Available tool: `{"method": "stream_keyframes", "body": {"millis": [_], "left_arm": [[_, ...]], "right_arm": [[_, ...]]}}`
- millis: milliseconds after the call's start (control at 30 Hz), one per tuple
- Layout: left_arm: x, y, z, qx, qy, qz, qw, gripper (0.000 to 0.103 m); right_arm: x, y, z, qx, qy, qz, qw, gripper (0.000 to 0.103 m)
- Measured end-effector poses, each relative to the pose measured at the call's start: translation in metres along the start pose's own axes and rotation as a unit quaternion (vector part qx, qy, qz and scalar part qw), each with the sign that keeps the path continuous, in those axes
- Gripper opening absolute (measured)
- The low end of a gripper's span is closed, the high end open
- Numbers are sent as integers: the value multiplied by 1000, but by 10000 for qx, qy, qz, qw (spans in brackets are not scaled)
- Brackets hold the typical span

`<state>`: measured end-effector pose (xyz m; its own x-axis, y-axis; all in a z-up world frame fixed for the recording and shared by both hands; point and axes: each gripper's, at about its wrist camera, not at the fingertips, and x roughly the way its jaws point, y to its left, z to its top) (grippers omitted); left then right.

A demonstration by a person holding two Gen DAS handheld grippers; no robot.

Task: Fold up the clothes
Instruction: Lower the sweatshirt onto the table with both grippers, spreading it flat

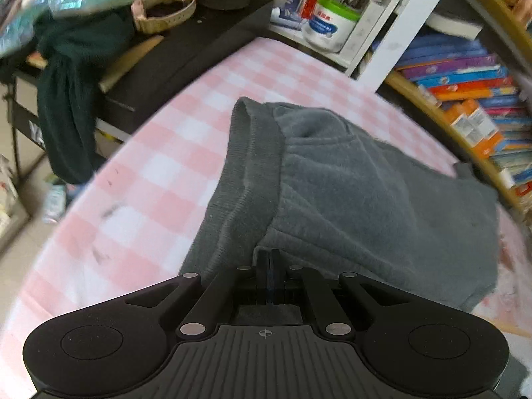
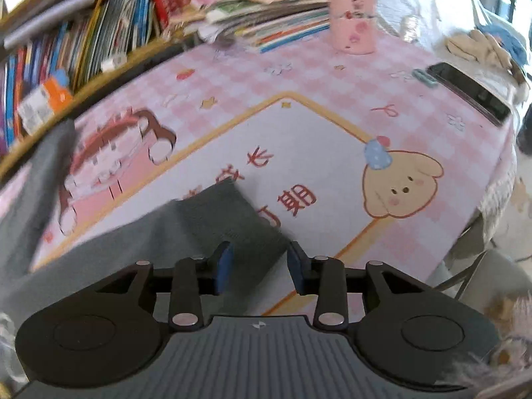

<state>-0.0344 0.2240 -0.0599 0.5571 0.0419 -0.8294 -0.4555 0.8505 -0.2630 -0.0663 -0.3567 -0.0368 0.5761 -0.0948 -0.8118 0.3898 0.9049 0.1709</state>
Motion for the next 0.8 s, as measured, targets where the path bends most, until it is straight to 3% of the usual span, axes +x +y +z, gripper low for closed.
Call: {"method": "stream_keyframes", "body": {"millis": [67,200,233,267,300,333,500,533,667,733,800], "left_arm": [[-9,-6,-7,152,-101,-2,9998,9],[-23,-3,-26,-141,-232,-270,9993,15],[-22,-1,-30,-221,-178,-291,9992,15],[-22,2,-32,-272,-190,-323,9989,15],[-22,4,-34,-317,-222,-361,9986,15],[-22,6,-34,-376,-228,-404,9982,15],[-23,9,-29,-498,-103,-391,9979,15],[-24,8,-30,-486,-57,-405,9980,15],[-24,2,-42,-383,83,-612,9974,15],[-25,-5,-44,-233,179,-660,9974,15],[-27,-8,-45,-123,212,-621,9978,15]], "right_arm": [[3,3,-3,-104,24,-5,9999,59],[11,9,-7,-320,84,-11,9995,61],[13,9,-7,-362,91,17,9993,54],[14,10,-6,-414,62,109,9991,28],[14,14,-4,-532,75,199,9984,13],[13,17,-1,-663,97,287,9973,5],[-54,25,23,-857,-1077,830,9870,5],[-65,20,26,-814,-1178,731,9870,5],[-23,-7,13,-920,-315,-184,9951,6],[1,-22,4,-653,109,-466,9967,8],[3,-25,-2,-475,-29,-630,9969,18]]}}
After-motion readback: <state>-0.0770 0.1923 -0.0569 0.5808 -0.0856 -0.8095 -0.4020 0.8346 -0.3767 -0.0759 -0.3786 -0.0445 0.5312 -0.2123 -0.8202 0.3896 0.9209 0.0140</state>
